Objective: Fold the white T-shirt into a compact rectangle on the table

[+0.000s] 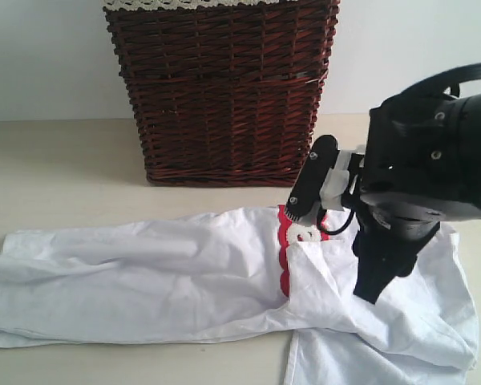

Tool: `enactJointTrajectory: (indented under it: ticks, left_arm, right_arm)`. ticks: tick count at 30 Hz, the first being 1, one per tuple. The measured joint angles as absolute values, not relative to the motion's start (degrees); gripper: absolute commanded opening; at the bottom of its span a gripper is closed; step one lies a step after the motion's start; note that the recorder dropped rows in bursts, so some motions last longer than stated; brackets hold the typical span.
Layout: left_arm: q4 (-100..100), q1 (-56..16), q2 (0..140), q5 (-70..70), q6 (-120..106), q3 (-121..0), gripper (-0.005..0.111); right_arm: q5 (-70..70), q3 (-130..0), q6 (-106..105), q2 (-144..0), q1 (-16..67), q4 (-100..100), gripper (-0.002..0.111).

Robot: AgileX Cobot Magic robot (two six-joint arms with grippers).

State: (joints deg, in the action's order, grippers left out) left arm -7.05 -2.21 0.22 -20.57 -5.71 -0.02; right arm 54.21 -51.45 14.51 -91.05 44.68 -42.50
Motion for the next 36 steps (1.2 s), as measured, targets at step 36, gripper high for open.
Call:
enactJointTrajectory:
  ticks: [36]
  left_arm:
    - [-7.05,-2.21,0.22,-20.57,-5.71,-0.02,0.000]
  right_arm:
    - [45.46,-43.80,-7.00,-102.04,54.55,-6.59,0.030]
